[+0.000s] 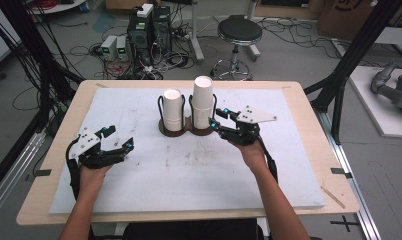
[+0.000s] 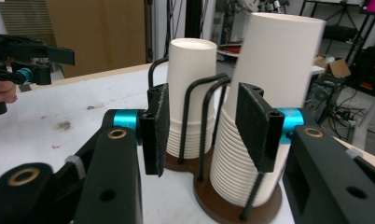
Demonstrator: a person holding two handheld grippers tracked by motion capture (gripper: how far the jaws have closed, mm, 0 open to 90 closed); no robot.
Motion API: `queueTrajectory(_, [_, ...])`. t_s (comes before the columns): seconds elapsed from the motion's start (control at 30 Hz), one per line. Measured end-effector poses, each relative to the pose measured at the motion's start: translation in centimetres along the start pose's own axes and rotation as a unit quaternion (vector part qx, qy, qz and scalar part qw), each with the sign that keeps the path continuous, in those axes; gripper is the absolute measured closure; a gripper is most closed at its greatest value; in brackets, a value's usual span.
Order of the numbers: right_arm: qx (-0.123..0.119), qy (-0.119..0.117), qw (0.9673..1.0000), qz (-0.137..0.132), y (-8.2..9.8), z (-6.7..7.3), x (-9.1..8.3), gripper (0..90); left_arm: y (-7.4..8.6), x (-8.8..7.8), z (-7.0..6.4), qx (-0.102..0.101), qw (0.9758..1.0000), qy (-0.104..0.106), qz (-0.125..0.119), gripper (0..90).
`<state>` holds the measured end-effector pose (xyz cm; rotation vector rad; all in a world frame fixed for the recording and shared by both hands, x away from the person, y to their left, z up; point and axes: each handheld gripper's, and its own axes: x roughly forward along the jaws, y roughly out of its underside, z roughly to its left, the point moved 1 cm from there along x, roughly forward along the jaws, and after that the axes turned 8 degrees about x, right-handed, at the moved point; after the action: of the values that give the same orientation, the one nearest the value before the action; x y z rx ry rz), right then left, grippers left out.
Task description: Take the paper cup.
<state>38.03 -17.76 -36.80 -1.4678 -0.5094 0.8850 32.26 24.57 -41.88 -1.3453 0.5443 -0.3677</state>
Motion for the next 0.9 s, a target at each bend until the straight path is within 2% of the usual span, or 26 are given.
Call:
queueTrajectory(0.2, [-0.001, -0.007, 1.0000, 0.004, -0.2, 0.4, 1.6, 59.0, 0.1, -0.1, 0.1, -0.004, 1.0000, -0.002, 0.000, 18.4])
queueTrajectory(0.47, [0.001, -0.005, 1.0000, 0.005, -0.2, 0.8, 3.6, 63.8, 0.3, 0.0, 0.2, -0.006, 1.0000, -0.001, 0.002, 18.4])
queueTrajectory(0.67, [-0.007, -0.007, 0.9999, 0.007, 0.0, 1.3, 5.2, 70.9, 0.4, 0.0, 0.3, -0.008, 1.0000, -0.001, 0.003, 18.4])
queueTrajectory(0.7, [-0.008, -0.008, 0.9999, 0.005, 0.0, 1.4, 5.7, 74.9, 0.4, 0.0, 0.3, -0.009, 1.0000, -0.002, 0.003, 18.4])
queueTrajectory(0.77, [-0.008, -0.007, 0.9999, 0.004, 0.0, 1.5, 5.9, 76.9, 0.4, 0.0, 0.4, -0.010, 0.9999, -0.002, 0.003, 18.4])
queueTrajectory(0.8, [-0.011, -0.008, 0.9999, 0.003, 0.2, 1.6, 6.3, 83.6, 0.5, -0.1, 0.4, -0.010, 0.9999, -0.002, 0.003, 18.4])
queueTrajectory(0.9, [-0.018, -0.006, 0.9998, 0.006, 0.4, 1.8, 6.8, 85.8, 0.5, 0.0, 0.4, -0.011, 0.9999, -0.001, 0.004, 18.4])
